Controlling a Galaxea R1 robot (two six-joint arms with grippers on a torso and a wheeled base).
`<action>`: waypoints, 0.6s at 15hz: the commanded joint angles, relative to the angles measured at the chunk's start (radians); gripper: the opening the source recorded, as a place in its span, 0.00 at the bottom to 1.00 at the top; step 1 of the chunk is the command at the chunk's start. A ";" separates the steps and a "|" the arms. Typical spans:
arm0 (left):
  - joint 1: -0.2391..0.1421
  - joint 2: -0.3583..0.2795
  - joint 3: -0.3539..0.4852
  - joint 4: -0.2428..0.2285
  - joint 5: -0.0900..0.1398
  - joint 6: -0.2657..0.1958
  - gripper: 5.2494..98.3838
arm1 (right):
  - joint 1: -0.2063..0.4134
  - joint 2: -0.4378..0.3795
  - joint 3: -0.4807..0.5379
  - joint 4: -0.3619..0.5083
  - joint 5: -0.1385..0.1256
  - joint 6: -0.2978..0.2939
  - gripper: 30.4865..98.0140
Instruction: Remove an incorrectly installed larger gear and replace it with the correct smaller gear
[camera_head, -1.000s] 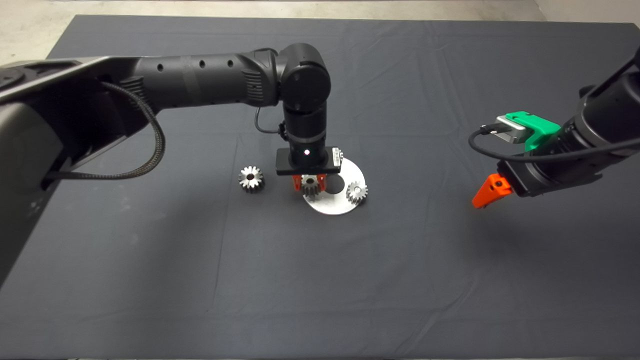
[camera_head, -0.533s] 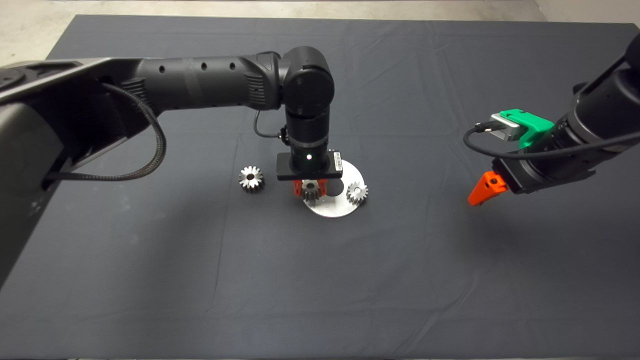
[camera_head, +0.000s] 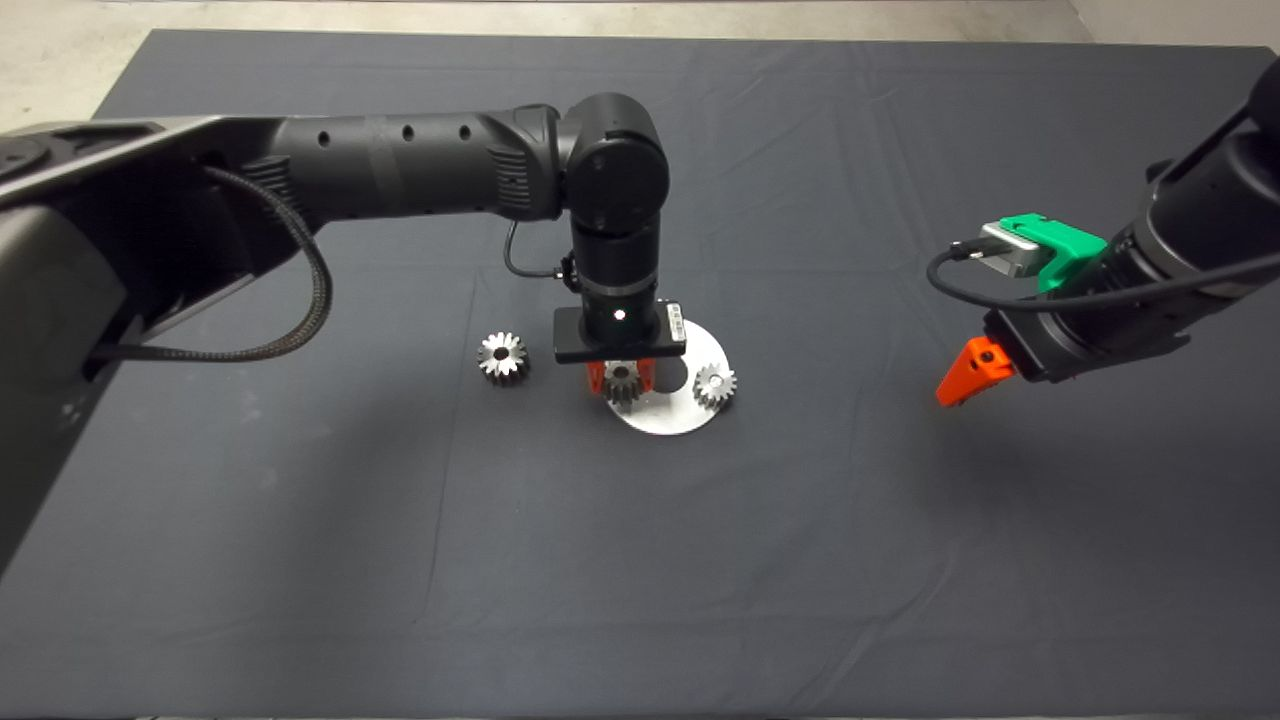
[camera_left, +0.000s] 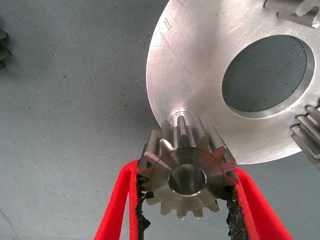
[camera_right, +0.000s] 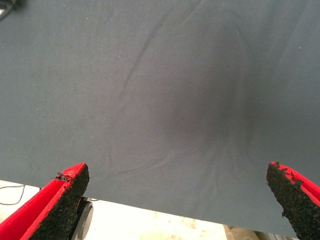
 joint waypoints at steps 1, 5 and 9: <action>-0.011 0.003 0.020 -0.027 0.097 -0.035 0.27 | 0.038 -0.003 0.006 0.035 -0.088 -0.009 0.94; -0.013 -0.002 0.047 -0.029 0.097 -0.037 0.28 | 0.037 -0.004 0.009 0.035 -0.088 -0.009 0.94; -0.013 -0.002 0.067 -0.026 0.097 -0.070 0.29 | 0.037 -0.004 0.008 0.033 -0.088 -0.010 0.94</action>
